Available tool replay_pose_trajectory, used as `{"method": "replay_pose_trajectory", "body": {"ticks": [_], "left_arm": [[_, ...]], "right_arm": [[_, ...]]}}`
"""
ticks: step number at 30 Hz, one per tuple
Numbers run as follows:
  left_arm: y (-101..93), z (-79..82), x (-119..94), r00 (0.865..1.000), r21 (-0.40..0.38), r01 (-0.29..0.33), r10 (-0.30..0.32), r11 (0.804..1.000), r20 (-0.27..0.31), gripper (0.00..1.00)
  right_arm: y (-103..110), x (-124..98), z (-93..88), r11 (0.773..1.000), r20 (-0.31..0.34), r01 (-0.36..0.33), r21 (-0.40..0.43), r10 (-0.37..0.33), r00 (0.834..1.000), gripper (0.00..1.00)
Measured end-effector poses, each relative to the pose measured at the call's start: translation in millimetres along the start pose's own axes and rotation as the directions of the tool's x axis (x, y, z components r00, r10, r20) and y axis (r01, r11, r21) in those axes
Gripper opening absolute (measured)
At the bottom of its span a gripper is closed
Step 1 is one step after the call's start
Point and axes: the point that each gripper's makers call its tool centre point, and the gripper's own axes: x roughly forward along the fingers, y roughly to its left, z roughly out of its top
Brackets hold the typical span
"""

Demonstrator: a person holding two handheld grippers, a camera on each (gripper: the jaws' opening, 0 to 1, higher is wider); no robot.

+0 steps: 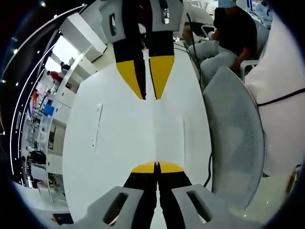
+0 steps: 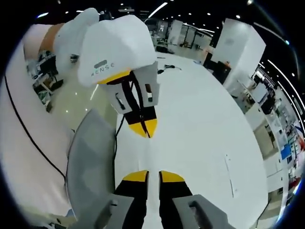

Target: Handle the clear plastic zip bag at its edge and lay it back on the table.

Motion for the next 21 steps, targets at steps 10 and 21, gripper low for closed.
{"method": "replay_pose_trajectory", "body": {"ticks": [10, 21], "left_arm": [[-1.8, 3.6, -2, 1.000, 0.001, -0.005, 0.005, 1.000, 0.010, 0.00], [-2.4, 6.9, -2, 1.000, 0.003, -0.008, 0.008, 1.000, 0.018, 0.00]], "right_arm": [[-3, 14, -7.0, 1.000, -0.040, -0.016, 0.002, 0.016, 0.999, 0.04], [1, 25, -14.5, 0.999, -0.067, -0.041, 0.014, 0.042, 0.997, 0.04]]}}
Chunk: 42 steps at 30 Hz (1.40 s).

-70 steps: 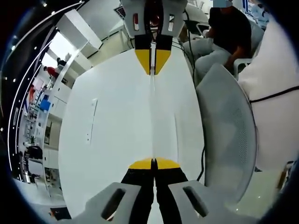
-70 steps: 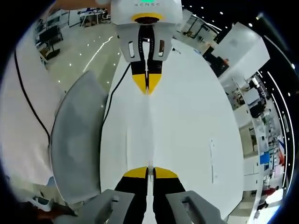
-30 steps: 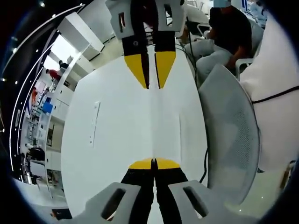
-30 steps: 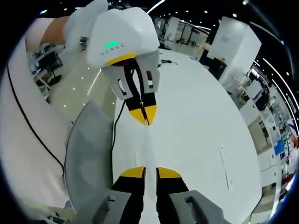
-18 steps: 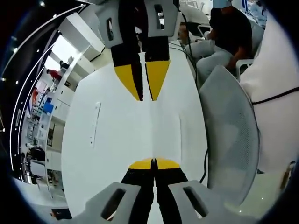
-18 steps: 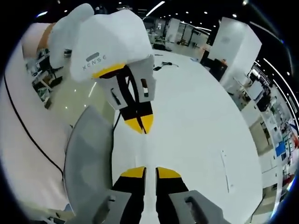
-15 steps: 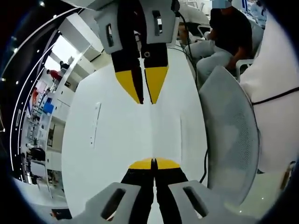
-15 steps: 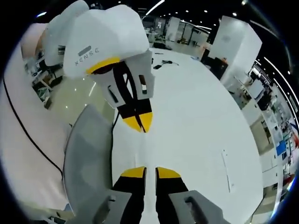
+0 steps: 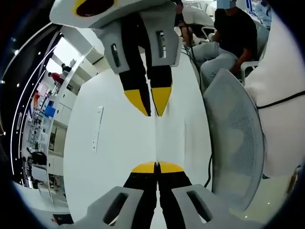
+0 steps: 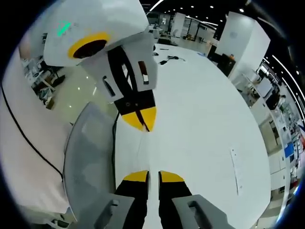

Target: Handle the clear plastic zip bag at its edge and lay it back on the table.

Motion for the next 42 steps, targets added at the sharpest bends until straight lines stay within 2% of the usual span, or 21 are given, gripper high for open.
{"method": "replay_pose_trajectory", "body": {"ticks": [19, 23, 32, 42], "left_arm": [[-0.5, 2.3, -3, 1.000, 0.000, -0.011, 0.011, 1.000, 0.014, 0.00], [-1.1, 1.4, -3, 1.000, -0.003, -0.012, 0.012, 1.000, 0.015, 0.00], [-3.7, 0.7, -1, 1.000, -0.019, -0.005, 0.005, 1.000, 0.014, 0.00], [-3.8, 3.2, 1, 1.000, -0.022, -0.004, 0.004, 1.000, 0.029, 0.00]], "right_arm": [[4, 19, -14.2, 0.998, -0.030, -0.044, 0.043, 0.045, 0.999, 0.04], [6, 19, -14.1, 0.998, -0.026, -0.047, 0.045, 0.048, 0.999, 0.00], [6, 19, -15.2, 0.998, -0.034, -0.046, 0.053, 0.047, 0.998, 0.00], [0, 18, -17.2, 0.999, -0.058, -0.014, 0.047, 0.016, 0.998, 0.00]]}}
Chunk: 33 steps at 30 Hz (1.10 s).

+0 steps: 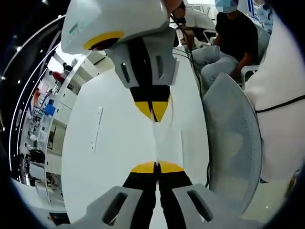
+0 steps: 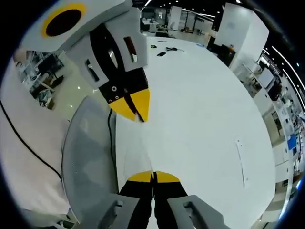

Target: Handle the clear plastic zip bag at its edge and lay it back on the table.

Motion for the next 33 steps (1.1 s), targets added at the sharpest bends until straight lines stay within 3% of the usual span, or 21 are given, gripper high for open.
{"method": "replay_pose_trajectory", "body": {"ticks": [11, 15, 21, 33], "left_arm": [[0.1, 25.7, -7, 0.996, -0.019, 0.002, 0.000, 1.000, 0.086, 0.14], [-5.6, 40.8, -9, 0.991, -0.008, 0.022, -0.020, 1.000, 0.132, 0.14], [-17.2, 56.0, -8, 0.987, 0.017, 0.053, -0.055, 0.998, 0.148, 0.12], [-14.6, 42.4, 10, 0.994, 0.037, 0.071, -0.074, 0.997, 0.077, 0.09]], "right_arm": [[-5, -1, 0.2, 1.000, -0.017, 0.023, 0.000, -0.023, 1.000, 0.00], [-6, -1, 0.0, 1.000, -0.022, 0.030, 0.002, -0.030, 0.999, 0.00], [-7, 0, -0.2, 1.000, -0.025, 0.031, 0.006, -0.031, 0.999, 0.00], [-5, -3, 7.1, 0.999, 0.008, 0.021, 0.035, -0.022, 1.000, 0.00]]}}
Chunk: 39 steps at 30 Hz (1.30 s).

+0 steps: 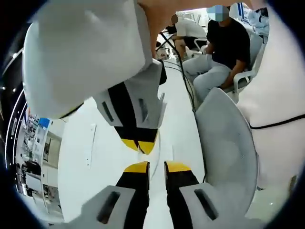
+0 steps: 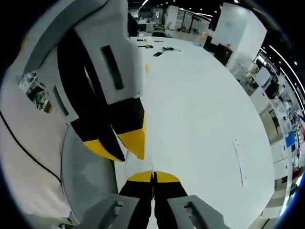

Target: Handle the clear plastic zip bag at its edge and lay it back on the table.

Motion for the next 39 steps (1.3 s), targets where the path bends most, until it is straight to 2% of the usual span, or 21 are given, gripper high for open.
{"method": "replay_pose_trajectory", "body": {"ticks": [5, 21, 27, 29, 39], "left_arm": [[-0.8, -2.5, 2, 1.000, 0.006, 0.002, -0.002, 1.000, -0.005, 0.10], [-0.2, -16.3, 12, 0.997, 0.095, 0.000, 0.008, 0.996, -0.083, 0.09], [1.2, -17.9, 15, 0.995, 0.114, 0.000, 0.011, 0.993, -0.098, 0.06], [-0.5, -17.7, 16, 0.994, 0.121, 0.005, 0.008, 0.993, -0.107, 0.00], [-9.0, -14.4, 17, 0.994, 0.107, 0.036, -0.024, 0.994, -0.108, 0.00]], "right_arm": [[-3, 1, 2.3, 0.999, 0.022, -0.017, 0.030, 0.016, 1.000, 0.00], [4, -3, 5.2, 0.998, 0.043, -0.033, 0.060, 0.030, 0.999, 0.00], [4, -4, 5.9, 0.998, 0.042, -0.033, 0.062, 0.031, 0.999, 0.00], [4, -4, 6.5, 0.997, 0.043, -0.033, 0.063, 0.030, 0.999, 0.00], [3, -4, 5.0, 0.999, 0.032, -0.021, 0.048, 0.020, 0.999, 0.00]]}}
